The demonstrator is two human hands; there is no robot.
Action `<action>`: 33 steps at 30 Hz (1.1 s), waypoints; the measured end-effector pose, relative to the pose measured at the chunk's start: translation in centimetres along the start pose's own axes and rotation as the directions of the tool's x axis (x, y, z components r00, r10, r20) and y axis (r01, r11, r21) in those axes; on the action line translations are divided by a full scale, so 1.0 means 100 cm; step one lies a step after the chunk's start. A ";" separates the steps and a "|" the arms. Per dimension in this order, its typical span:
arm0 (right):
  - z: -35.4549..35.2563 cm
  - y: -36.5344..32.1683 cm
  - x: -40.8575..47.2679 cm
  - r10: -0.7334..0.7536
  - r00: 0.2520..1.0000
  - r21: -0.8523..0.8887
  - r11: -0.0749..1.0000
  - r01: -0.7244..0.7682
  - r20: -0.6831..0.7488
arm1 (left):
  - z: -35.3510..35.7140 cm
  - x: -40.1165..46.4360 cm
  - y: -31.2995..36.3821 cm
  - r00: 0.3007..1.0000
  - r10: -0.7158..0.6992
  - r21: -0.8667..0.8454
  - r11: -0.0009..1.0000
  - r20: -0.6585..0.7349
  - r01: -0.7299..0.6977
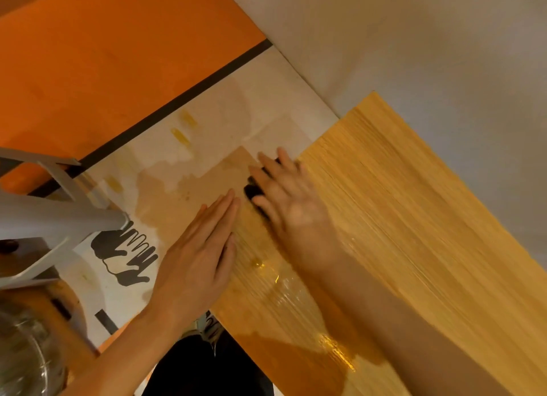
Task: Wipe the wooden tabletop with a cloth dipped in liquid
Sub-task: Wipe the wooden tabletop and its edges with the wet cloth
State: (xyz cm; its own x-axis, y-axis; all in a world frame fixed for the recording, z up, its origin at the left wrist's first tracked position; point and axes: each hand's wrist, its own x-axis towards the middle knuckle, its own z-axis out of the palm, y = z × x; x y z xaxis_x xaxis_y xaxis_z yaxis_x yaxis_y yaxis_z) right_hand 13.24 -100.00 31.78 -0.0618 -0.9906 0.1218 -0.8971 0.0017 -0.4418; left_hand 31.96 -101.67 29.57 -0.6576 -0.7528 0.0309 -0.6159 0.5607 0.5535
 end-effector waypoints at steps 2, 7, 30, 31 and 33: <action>-0.014 0.041 0.014 0.142 0.989 -0.055 0.988 -0.143 -0.028 | 0.002 0.000 0.000 1.000 -0.016 0.002 1.000 -0.014 0.016; -0.029 0.076 0.030 0.579 0.774 0.079 0.811 -0.580 -0.259 | 0.003 0.001 -0.001 1.000 -0.003 -0.039 0.999 -0.021 0.002; -0.022 0.027 -0.032 0.445 0.884 -0.019 0.892 -0.452 -0.144 | -0.003 0.008 0.000 0.999 0.042 -0.062 0.997 -0.003 -0.042; -0.031 0.051 -0.026 0.530 0.822 0.000 0.840 -0.542 -0.205 | -0.003 0.008 0.000 1.000 0.028 -0.058 0.998 0.011 -0.027; -0.038 0.075 -0.020 0.672 0.680 0.095 0.728 -0.679 -0.293 | -0.003 0.008 0.001 1.000 -0.004 -0.052 0.999 0.022 0.005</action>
State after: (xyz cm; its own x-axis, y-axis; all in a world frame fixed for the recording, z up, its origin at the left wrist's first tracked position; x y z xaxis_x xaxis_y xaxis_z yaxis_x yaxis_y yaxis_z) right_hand 4.95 -97.52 31.58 -0.7732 -0.6325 0.0458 -0.5695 0.6607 -0.4891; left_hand 31.53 -102.28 29.97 -0.6642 -0.7475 0.0104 -0.5961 0.5379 0.5961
